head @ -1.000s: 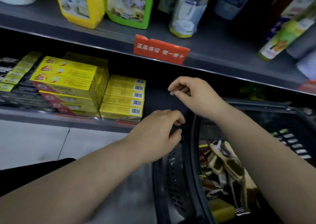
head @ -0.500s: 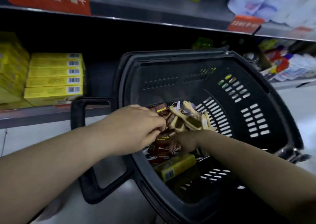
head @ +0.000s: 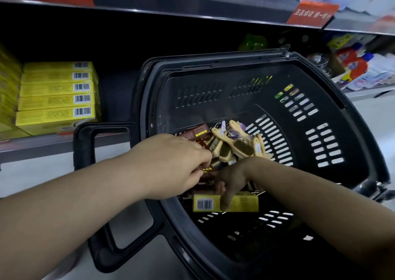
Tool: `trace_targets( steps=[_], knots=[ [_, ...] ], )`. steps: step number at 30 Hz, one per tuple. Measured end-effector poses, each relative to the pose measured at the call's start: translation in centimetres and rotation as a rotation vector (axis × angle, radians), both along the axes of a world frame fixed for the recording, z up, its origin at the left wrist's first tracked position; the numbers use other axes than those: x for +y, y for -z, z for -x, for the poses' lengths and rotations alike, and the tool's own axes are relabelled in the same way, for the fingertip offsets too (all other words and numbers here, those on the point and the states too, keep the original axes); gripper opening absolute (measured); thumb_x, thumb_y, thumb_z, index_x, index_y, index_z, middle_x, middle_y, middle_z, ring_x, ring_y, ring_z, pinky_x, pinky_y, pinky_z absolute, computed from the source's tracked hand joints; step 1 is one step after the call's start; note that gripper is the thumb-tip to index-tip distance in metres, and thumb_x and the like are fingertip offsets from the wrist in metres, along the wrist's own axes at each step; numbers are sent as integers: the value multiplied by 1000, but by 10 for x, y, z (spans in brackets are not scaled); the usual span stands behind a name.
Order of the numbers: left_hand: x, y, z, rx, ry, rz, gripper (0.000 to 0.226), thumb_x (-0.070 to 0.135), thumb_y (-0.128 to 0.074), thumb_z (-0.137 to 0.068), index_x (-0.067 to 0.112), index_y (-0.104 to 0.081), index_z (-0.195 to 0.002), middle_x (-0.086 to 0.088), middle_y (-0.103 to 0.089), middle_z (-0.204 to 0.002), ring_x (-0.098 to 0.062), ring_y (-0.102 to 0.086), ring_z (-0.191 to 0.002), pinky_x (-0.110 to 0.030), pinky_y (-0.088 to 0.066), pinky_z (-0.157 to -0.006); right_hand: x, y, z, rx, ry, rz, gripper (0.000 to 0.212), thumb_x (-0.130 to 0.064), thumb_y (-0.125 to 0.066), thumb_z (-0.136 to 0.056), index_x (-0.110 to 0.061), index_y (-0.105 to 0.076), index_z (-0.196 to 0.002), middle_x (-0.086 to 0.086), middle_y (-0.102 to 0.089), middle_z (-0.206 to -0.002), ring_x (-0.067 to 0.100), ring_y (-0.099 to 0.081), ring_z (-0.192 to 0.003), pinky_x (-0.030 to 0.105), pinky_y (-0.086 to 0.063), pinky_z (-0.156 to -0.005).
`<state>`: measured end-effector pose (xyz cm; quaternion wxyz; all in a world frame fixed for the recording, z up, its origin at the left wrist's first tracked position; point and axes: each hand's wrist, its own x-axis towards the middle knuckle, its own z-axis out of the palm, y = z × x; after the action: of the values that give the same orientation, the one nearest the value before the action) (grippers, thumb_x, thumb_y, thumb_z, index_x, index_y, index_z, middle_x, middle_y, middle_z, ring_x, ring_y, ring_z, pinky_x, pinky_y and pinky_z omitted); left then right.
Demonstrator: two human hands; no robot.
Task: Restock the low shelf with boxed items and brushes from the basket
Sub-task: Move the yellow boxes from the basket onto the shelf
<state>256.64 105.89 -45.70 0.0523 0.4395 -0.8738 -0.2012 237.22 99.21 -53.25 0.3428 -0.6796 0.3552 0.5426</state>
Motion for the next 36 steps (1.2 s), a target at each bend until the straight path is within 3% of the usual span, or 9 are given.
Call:
trace_targets(
  steps=[3, 7, 10, 14, 18, 22, 26, 31, 36],
  knots=[
    [-3, -4, 1, 99, -133, -64, 22, 39, -41, -93, 33, -53, -111, 17, -57, -107, -5, -52, -99, -25, -44, -82, -19, -36, 6, -265, 136, 60, 55, -40, -75, -75, -24, -50, -121, -7, -56, -115, 14, -53, -107, 26, -46, -87],
    [-9, -20, 0, 520, -594, -238, 51, 50, -46, -87, 26, -41, -132, 14, -47, -123, -2, -50, -107, -20, -43, -86, -18, -95, 3, -682, 375, 357, 56, -31, -87, -61, -34, -45, -99, -15, -56, -95, -5, -53, -84, 14, -45, -70],
    [-14, -33, -7, 659, -788, -545, 49, 59, -51, -83, 24, -50, -118, 18, -58, -108, 1, -56, -93, -14, -41, -73, -7, -124, -13, -919, 263, 547, 64, -22, -87, -59, -28, -47, -108, -12, -51, -104, -2, -48, -95, 11, -40, -82],
    [-15, -46, -19, 890, -794, -885, 21, 25, -64, -84, 10, -71, -96, -16, -72, -95, -23, -66, -81, -31, -49, -71, 2, -136, -22, -1048, 134, 707, 80, -8, -76, -65, -30, -43, -134, -12, -43, -130, -2, -35, -126, 17, -26, -109],
    [-9, -46, -31, 1011, -846, -937, 20, 14, -62, -85, 4, -71, -100, -18, -72, -98, -32, -66, -89, -36, -52, -74, 8, -132, -20, -981, 655, 788, 65, -8, -61, -84, -27, -33, -139, -8, -42, -135, 5, -43, -125, 22, -38, -102],
    [0, -44, -35, 1166, -904, -969, 23, 3, -58, -86, 2, -64, -108, -17, -73, -96, -22, -70, -73, -30, -57, -60, 17, -129, -34, -990, 1443, 403, 27, -26, -56, -92, -16, -54, -117, 6, -65, -116, 20, -66, -100, 31, -56, -77],
    [6, -44, -40, 1274, -922, -926, 31, -4, -62, -83, 3, -55, -112, -14, -72, -100, -23, -70, -86, -32, -56, -72, 31, -123, -59, -1051, 1342, 275, 30, -29, -64, -87, -19, -59, -115, 4, -71, -108, 20, -68, -96, 38, -54, -85],
    [7, -51, -73, 968, -786, -681, 44, 30, -76, -74, 20, -58, -112, 5, -70, -104, -7, -67, -93, -18, -53, -75, 11, -150, -91, -1151, 1103, 248, 30, -27, -64, -87, -42, -59, -113, 1, -71, -107, 23, -69, -95, 37, -57, -82],
    [8, -65, -127, 475, -681, -618, 60, 73, -48, -65, 34, -60, -110, 8, -68, -96, -4, -66, -87, -25, -54, -82, -22, -167, -153, -959, 810, 217, 12, -24, -58, -90, -29, -66, -97, -6, -73, -97, 13, -70, -84, 22, -54, -69]
  ],
)
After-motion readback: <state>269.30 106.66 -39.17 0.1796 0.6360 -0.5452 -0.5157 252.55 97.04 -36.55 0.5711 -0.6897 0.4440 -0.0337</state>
